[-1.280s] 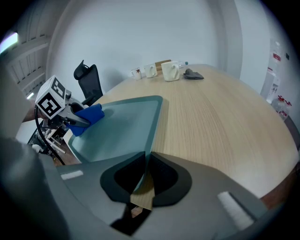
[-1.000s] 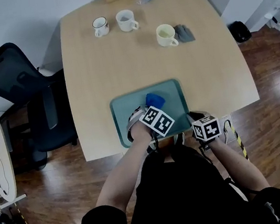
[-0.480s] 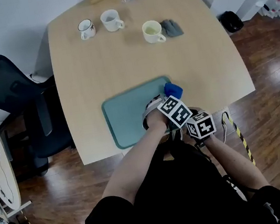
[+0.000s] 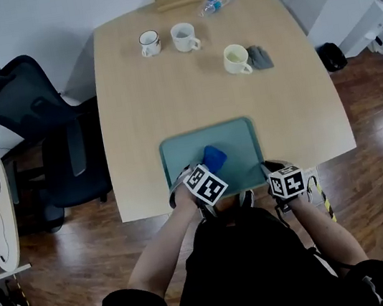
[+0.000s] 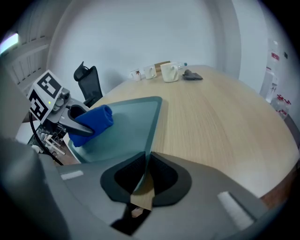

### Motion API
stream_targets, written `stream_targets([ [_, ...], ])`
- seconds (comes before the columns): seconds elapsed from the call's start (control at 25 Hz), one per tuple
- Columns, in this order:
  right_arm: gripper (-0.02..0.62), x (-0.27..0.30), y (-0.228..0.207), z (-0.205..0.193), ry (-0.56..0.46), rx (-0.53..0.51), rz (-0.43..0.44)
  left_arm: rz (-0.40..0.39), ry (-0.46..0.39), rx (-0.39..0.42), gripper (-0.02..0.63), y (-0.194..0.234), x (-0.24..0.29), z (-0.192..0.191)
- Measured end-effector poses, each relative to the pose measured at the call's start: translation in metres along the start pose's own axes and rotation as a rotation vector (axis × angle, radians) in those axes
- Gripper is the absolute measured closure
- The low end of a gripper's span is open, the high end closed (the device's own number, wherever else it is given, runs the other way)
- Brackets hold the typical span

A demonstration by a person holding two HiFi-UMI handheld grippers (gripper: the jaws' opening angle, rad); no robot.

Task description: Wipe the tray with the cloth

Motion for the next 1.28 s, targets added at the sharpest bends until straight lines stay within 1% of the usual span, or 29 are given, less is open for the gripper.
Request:
stream_targets([
  [0.16,0.558,0.001,0.002,0.003,0.011,-0.003,-0.008,0.043,0.024,-0.119,0.451,0.017,-0.023,-0.066],
  [0.28,0.558,0.002,0.003,0.003,0.018,-0.005,-0.007,0.080,0.047,-0.155,0.451,0.025,-0.034,-0.099],
  [0.36,0.558,0.002,0.004,0.003,0.019,-0.009,-0.009,0.094,0.046,-0.171,0.451,0.027,-0.038,-0.109],
  [0.48,0.558,0.002,0.004,0.002,0.016,-0.008,-0.014,0.096,0.057,-0.184,0.451,0.026,-0.036,-0.108],
  [0.6,0.558,0.002,0.005,0.002,0.008,0.000,-0.009,0.106,0.112,-0.149,0.451,0.023,-0.032,-0.100],
  [0.68,0.558,0.002,0.006,0.001,0.001,0.003,-0.006,0.113,0.138,-0.104,0.451,0.022,-0.028,-0.091],
  [0.72,0.558,0.002,0.006,0.001,-0.003,0.004,-0.004,0.111,0.138,-0.084,0.451,0.021,-0.026,-0.085],
  [0.84,0.558,0.001,0.007,0.001,-0.013,0.007,0.002,0.079,0.107,-0.031,0.451,0.016,-0.018,-0.054],
  [1.12,0.558,0.000,0.009,0.001,-0.019,0.004,0.013,-0.017,0.038,0.177,0.451,-0.013,0.017,0.058],
  [1.28,0.558,0.000,0.008,0.002,-0.020,0.010,0.030,-0.076,-0.030,0.284,0.451,-0.028,0.036,0.115],
])
Point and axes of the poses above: the fingertips, and each gripper's own axes: x forward along the fingers, y to its left, z out of its top, the point moved 5 cm from there along -x, backward along the fingers, and after that the axes turned 15 degrees about x, right-handed, at the moved point
